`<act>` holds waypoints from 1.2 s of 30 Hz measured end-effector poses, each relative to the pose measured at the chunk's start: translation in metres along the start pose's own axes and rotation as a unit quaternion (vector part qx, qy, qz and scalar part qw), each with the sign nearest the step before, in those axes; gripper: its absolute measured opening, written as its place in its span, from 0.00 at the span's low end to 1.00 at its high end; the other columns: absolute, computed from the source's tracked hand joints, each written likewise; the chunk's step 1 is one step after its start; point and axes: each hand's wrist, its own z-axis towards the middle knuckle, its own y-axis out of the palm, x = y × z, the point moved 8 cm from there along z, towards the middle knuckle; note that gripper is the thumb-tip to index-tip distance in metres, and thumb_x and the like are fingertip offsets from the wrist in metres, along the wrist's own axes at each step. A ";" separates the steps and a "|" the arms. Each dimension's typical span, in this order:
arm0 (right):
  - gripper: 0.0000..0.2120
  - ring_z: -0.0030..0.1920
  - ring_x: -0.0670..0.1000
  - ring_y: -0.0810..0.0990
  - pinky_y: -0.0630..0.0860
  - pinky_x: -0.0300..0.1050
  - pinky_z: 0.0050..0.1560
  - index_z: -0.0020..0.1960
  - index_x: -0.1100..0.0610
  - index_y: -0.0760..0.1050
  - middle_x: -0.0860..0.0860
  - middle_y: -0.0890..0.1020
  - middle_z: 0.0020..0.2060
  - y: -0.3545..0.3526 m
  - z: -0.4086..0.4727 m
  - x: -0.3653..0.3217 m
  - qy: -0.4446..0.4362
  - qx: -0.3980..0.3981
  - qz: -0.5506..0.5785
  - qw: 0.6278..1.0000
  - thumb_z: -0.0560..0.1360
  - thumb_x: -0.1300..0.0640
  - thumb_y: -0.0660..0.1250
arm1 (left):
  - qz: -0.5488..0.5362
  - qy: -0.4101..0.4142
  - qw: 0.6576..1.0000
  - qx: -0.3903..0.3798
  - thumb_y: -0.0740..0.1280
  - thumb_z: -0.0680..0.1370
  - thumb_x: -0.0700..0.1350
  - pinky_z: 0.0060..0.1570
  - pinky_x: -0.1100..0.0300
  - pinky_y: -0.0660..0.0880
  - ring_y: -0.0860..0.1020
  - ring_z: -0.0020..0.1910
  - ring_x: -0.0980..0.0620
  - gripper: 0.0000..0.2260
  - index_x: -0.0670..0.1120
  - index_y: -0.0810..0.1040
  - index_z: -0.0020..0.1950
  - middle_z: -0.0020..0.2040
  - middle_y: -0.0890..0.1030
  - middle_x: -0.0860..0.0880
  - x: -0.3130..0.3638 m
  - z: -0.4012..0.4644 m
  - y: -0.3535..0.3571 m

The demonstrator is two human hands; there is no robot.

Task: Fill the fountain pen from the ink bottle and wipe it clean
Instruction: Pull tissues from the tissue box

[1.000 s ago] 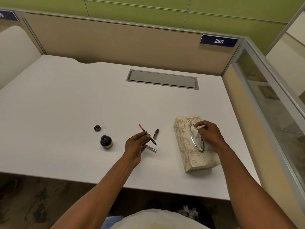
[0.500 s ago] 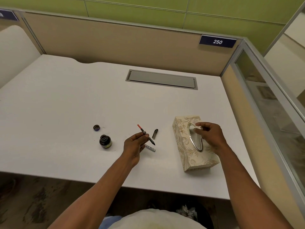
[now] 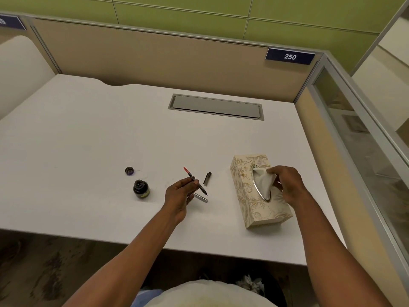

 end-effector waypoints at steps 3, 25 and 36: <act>0.03 0.41 0.53 0.75 0.73 0.45 0.40 0.42 0.60 0.77 0.55 0.78 0.40 -0.003 -0.002 0.001 0.028 -0.026 0.081 0.996 0.75 0.64 0.66 | 0.000 -0.001 1.000 -0.003 0.73 0.75 0.37 0.52 0.58 0.73 0.84 0.46 0.56 0.09 0.46 0.84 0.53 0.49 0.87 0.50 -0.001 -0.001 0.003; 0.09 0.60 0.60 0.74 0.74 0.54 0.56 0.47 0.54 0.85 0.55 0.79 0.55 0.012 -0.014 -0.026 -0.257 0.096 -0.514 0.813 0.75 0.57 0.66 | 0.003 -0.003 1.000 -0.004 0.74 0.74 0.37 0.53 0.57 0.72 0.84 0.46 0.56 0.08 0.46 0.84 0.51 0.47 0.87 0.50 -0.004 0.000 0.006; 0.06 0.49 0.56 0.83 0.71 0.43 0.43 0.46 0.53 0.84 0.51 0.84 0.47 0.044 -0.021 -0.030 -0.266 0.041 -0.615 0.741 0.74 0.57 0.68 | -0.006 -0.005 1.000 0.001 0.74 0.74 0.37 0.54 0.57 0.72 0.85 0.45 0.56 0.09 0.45 0.84 0.53 0.50 0.86 0.48 -0.004 0.000 0.001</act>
